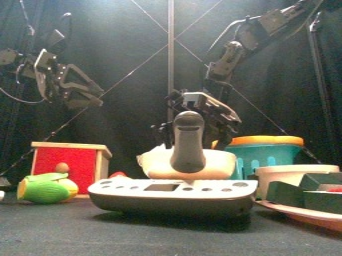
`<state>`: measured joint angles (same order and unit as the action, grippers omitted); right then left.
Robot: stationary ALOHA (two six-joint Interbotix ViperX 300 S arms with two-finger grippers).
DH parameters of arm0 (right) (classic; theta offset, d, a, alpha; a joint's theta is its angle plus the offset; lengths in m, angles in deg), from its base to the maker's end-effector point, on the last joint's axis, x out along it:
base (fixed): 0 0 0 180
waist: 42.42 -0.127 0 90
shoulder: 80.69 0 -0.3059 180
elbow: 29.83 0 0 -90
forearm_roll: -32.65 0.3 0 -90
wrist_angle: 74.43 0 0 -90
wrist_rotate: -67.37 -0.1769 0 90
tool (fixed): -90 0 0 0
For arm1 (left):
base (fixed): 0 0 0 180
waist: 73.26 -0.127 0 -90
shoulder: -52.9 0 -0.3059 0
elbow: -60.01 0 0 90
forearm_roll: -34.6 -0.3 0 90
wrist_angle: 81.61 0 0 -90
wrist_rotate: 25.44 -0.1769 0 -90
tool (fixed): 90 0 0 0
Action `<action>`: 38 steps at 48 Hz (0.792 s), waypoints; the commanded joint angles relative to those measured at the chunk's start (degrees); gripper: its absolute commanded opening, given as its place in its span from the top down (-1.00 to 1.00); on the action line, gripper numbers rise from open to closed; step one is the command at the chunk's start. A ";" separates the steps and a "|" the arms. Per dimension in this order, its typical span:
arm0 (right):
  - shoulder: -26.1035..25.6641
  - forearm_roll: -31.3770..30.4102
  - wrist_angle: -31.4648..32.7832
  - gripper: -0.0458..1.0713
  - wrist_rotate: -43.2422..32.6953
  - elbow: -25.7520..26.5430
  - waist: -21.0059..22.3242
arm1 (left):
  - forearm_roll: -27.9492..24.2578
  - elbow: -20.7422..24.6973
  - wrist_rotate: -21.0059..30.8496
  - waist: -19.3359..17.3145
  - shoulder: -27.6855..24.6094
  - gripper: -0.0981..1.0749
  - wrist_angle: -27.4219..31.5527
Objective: Grab starfruit
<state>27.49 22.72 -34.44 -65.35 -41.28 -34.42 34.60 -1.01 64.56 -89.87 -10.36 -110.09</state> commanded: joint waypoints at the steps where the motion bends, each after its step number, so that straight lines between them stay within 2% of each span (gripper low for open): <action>1: -2.55 0.00 0.18 -0.35 0.09 1.41 -0.09 | 0.09 0.97 -0.09 0.35 0.00 -0.67 -0.26; 10: -3.34 0.00 0.79 -0.41 0.00 0.26 -0.53 | 0.09 1.05 -0.09 0.35 0.00 -0.67 -0.26; 15: -3.52 0.09 -0.62 -0.53 0.00 -0.79 -0.35 | 0.00 1.05 -0.09 0.35 0.00 -0.67 -0.26; 24: -3.43 0.62 -6.86 -0.74 0.00 -3.60 -0.18 | 0.09 1.14 -0.18 0.35 0.00 -0.67 -0.26; 38: -2.55 1.93 -14.50 -0.75 0.18 -7.38 1.14 | 0.00 1.41 -0.18 -0.09 0.00 -0.67 -0.26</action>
<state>26.52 24.13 -46.30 -65.35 -48.66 -34.07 34.60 -0.93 64.56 -89.78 -10.36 -110.09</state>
